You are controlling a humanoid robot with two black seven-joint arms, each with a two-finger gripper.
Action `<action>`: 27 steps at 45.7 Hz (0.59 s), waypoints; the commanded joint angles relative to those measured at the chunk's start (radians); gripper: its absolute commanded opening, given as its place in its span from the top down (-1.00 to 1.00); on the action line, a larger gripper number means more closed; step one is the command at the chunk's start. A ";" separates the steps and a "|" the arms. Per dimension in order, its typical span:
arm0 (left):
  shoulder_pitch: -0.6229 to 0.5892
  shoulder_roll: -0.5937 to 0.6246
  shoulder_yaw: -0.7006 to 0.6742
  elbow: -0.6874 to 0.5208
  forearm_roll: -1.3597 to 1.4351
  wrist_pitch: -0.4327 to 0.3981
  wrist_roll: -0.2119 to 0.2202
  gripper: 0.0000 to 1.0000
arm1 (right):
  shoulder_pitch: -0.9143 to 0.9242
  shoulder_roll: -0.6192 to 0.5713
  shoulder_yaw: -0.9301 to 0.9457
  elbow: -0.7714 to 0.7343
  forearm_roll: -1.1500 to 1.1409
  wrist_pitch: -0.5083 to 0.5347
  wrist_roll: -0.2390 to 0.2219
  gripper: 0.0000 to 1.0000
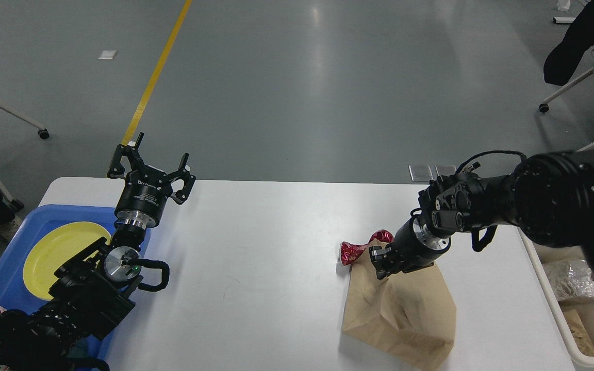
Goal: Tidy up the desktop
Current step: 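Grasp the top of the brown paper bag with the right gripper, then carry the paper bag to the white bin and release it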
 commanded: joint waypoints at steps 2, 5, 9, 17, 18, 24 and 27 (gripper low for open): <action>0.000 0.000 0.000 0.000 0.000 0.000 0.000 -0.93 | 0.107 -0.045 0.001 -0.001 0.002 0.163 0.004 1.00; 0.000 0.000 0.000 0.000 0.000 0.000 0.000 -0.93 | 0.160 -0.064 -0.001 -0.001 0.002 0.240 0.004 1.00; 0.000 0.000 0.000 0.000 0.000 0.000 0.000 -0.93 | 0.251 -0.099 -0.005 -0.001 0.002 0.330 0.004 1.00; 0.000 0.000 0.000 0.000 0.000 0.000 0.000 -0.93 | 0.413 -0.156 -0.097 -0.007 0.000 0.413 0.004 1.00; 0.000 0.000 0.000 0.000 0.000 0.000 0.000 -0.93 | 0.426 -0.162 -0.113 -0.010 -0.001 0.413 0.004 1.00; 0.000 0.000 0.000 0.000 0.000 0.000 0.000 -0.93 | 0.486 -0.182 -0.216 -0.038 -0.012 0.407 0.004 1.00; 0.000 0.000 0.000 0.000 0.000 0.000 0.000 -0.93 | 0.493 -0.202 -0.248 -0.070 -0.023 0.407 0.004 1.00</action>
